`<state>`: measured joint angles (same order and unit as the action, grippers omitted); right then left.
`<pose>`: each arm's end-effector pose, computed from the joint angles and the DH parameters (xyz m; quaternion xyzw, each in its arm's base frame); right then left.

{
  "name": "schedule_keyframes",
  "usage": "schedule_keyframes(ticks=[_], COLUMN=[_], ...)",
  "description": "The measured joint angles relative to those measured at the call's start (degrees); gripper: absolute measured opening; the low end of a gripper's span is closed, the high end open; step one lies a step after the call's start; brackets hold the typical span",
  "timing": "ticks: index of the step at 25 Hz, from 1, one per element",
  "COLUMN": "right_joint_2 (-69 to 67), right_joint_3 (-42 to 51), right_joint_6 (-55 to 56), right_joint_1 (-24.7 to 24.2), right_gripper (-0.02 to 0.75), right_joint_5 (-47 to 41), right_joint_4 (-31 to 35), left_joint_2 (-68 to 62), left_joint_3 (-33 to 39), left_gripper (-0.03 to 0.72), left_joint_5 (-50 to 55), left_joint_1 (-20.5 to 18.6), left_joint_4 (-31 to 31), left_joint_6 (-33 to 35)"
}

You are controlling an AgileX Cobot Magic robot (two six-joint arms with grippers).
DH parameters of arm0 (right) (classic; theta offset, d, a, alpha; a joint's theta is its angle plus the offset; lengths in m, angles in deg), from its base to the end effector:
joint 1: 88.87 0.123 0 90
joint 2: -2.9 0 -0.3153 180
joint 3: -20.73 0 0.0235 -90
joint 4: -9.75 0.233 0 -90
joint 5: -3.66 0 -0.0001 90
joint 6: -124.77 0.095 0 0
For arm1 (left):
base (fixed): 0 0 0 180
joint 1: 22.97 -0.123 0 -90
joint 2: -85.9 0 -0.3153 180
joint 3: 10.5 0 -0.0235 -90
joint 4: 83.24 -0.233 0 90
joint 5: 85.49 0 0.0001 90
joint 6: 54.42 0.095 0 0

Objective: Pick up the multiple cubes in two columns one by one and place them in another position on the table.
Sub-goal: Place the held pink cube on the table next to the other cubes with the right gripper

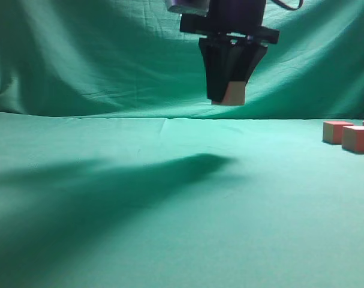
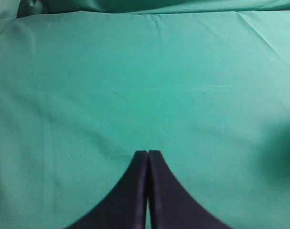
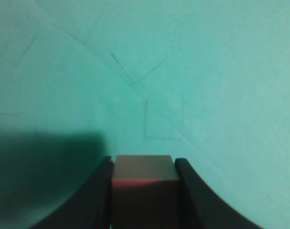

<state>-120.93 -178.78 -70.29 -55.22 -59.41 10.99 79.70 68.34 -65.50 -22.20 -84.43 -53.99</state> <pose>0.3551 0.2386 0.2573 -0.4064 0.9070 0.0277 0.1067 0.0084 0.0006 0.1759 0.0139 0.7934 0.0070 0.6085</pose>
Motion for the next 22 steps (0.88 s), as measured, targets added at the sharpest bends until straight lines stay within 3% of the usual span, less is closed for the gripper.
schedule_keyframes(ticks=[22], right_joint_2=[-7.6], right_joint_3=[-2.3], right_joint_6=[-0.9], right_joint_1=[0.0], right_gripper=[0.262], right_joint_5=[5.5], right_joint_4=[-2.6], left_joint_2=[0.0], left_joint_3=[0.0], left_gripper=[0.000], left_joint_5=[0.0], left_joint_1=[0.0], left_joint_4=[0.0], left_joint_6=[0.0])
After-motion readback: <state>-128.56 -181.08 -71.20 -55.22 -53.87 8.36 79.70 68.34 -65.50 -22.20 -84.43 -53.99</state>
